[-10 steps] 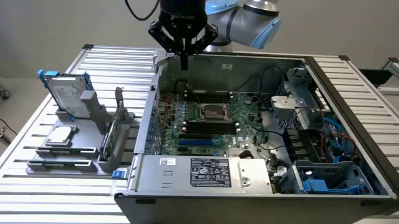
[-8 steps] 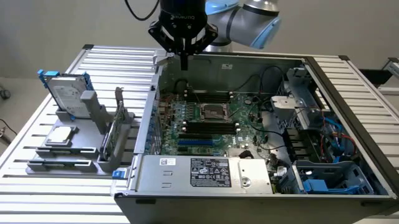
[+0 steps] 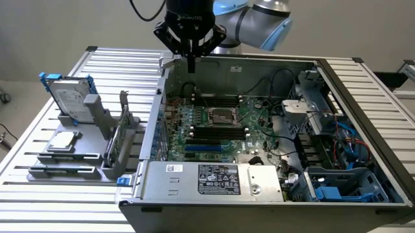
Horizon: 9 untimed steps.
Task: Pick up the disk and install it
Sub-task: 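Reach for the disk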
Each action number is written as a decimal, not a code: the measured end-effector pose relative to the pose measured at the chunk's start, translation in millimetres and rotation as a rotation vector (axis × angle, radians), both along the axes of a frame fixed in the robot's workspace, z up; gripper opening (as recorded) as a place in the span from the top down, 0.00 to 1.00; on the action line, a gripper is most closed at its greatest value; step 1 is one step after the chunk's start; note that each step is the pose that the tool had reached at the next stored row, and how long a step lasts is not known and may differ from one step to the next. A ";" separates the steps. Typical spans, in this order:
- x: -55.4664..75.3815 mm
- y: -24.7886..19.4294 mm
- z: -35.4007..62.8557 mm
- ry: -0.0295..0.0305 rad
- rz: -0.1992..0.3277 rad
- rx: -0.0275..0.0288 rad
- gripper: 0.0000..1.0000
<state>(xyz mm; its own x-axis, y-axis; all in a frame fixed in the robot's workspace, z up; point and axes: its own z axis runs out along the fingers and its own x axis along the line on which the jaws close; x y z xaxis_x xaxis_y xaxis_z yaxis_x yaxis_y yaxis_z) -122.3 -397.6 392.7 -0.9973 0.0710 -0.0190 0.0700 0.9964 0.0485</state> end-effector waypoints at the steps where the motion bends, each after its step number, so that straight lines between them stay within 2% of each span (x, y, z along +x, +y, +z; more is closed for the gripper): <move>1: -1.4 3.4 -0.1 -0.0002 0.000 0.0002 0.89; 5: -7.8 19.8 0.0 0.0000 0.001 0.0001 0.89; 7: -13.7 26.2 -0.1 -0.0001 0.001 0.0001 0.89; 9: -22.1 30.8 -0.2 -0.0002 0.000 0.0002 0.89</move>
